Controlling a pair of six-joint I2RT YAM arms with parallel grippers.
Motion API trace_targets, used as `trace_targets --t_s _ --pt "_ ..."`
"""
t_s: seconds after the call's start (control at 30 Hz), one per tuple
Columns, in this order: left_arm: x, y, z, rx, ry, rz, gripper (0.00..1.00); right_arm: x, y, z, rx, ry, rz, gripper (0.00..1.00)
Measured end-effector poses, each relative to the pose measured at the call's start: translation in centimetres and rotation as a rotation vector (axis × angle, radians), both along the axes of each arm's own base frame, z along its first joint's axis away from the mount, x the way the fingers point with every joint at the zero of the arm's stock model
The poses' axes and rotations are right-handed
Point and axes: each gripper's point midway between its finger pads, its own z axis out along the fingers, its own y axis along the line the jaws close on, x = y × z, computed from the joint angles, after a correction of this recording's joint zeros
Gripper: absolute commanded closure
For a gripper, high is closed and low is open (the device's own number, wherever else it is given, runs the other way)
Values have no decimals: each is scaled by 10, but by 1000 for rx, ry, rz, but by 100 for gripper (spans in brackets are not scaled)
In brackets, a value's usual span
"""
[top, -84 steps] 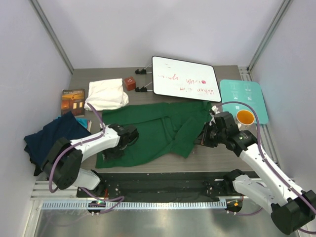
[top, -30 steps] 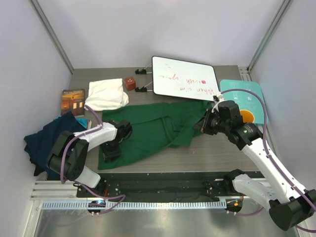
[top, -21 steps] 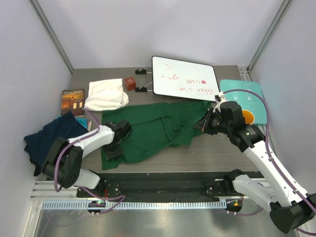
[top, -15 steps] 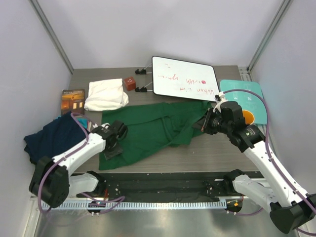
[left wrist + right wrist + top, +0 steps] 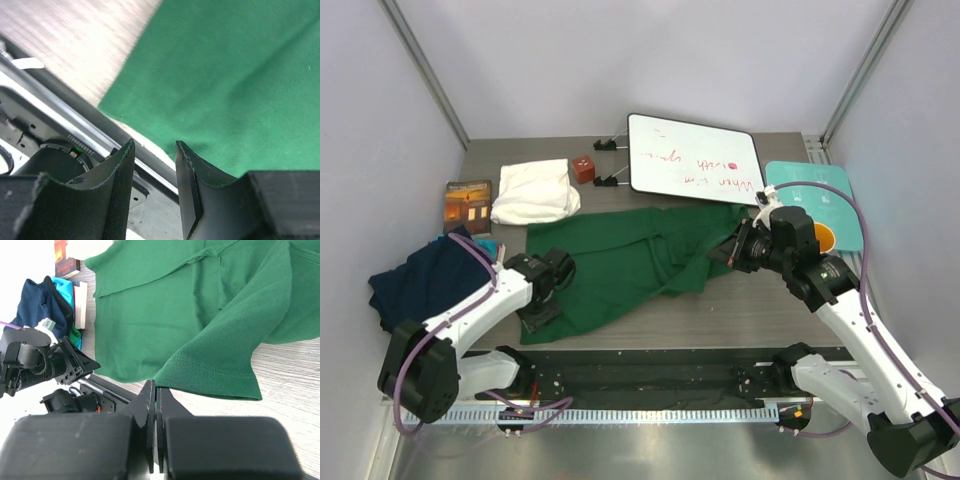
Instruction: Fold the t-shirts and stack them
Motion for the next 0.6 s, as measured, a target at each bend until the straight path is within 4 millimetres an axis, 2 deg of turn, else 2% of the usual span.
trace_targets --t_s 0.27,0.6 --pt "-9 17 12 51 -50 100 50 -2 3 4 18 -5 31 99" --pt "-12 10 -24 23 -14 114 50 0 9 18 42 -34 79 99"
